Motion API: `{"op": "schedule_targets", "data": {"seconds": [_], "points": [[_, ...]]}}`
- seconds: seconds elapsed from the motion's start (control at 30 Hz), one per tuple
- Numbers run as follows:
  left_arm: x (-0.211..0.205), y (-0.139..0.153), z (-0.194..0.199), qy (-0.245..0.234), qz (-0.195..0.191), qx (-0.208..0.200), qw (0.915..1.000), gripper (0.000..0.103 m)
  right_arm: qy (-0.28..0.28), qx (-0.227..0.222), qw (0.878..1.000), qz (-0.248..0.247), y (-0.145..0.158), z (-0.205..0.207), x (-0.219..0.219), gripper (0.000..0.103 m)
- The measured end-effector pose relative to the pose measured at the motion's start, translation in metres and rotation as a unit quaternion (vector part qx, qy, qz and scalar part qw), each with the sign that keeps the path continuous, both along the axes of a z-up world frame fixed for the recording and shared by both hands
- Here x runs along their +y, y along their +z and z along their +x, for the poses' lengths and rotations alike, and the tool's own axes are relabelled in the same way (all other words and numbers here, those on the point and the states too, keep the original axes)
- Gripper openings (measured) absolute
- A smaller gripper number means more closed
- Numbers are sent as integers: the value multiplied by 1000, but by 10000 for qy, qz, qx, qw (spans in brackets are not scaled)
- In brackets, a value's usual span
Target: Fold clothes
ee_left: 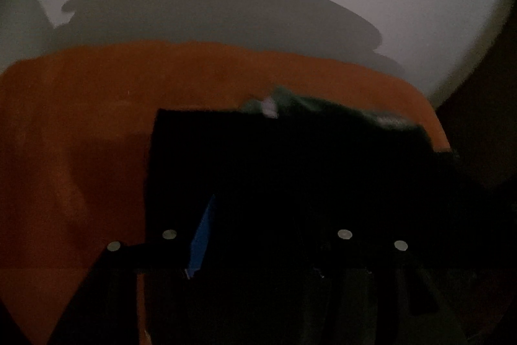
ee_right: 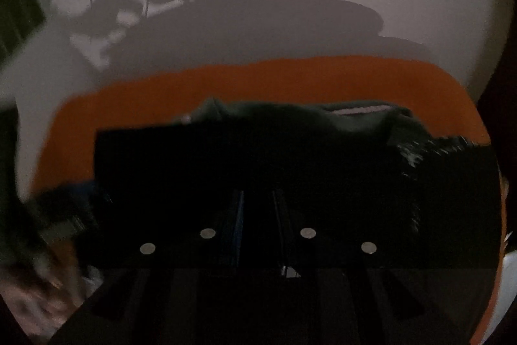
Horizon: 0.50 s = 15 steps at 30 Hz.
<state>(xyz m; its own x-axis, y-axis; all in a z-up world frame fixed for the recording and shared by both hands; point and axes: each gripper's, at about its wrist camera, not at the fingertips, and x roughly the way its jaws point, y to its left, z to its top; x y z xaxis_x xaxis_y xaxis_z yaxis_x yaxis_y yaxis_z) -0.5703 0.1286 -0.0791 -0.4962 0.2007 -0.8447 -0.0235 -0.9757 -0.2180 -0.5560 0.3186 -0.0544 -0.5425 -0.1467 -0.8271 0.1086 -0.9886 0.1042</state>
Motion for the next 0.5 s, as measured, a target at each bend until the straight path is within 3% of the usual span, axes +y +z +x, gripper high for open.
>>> {"op": "schedule_targets", "data": {"seconds": [0.1,0.23,0.3,0.37,0.43,0.5], "points": [[-15,0,-18,312,24,-62,9995,55,-531,33,9975,459,-16,-14,35,16],[-25,21,-7,430,-391,-29,9983,54,-1149,16,9933,120,-2,-12,90,10],[-25,34,12,254,-507,-21,9984,54,-984,290,9940,368,20,7,84,10],[-12,44,40,-129,-393,102,9991,54,-692,385,9969,33,36,37,71,10],[4,48,70,-532,-384,207,9976,54,-300,270,9985,-377,36,69,50,10],[18,40,103,-847,-489,238,9949,54,-162,166,9992,-335,26,89,37,10]]}}
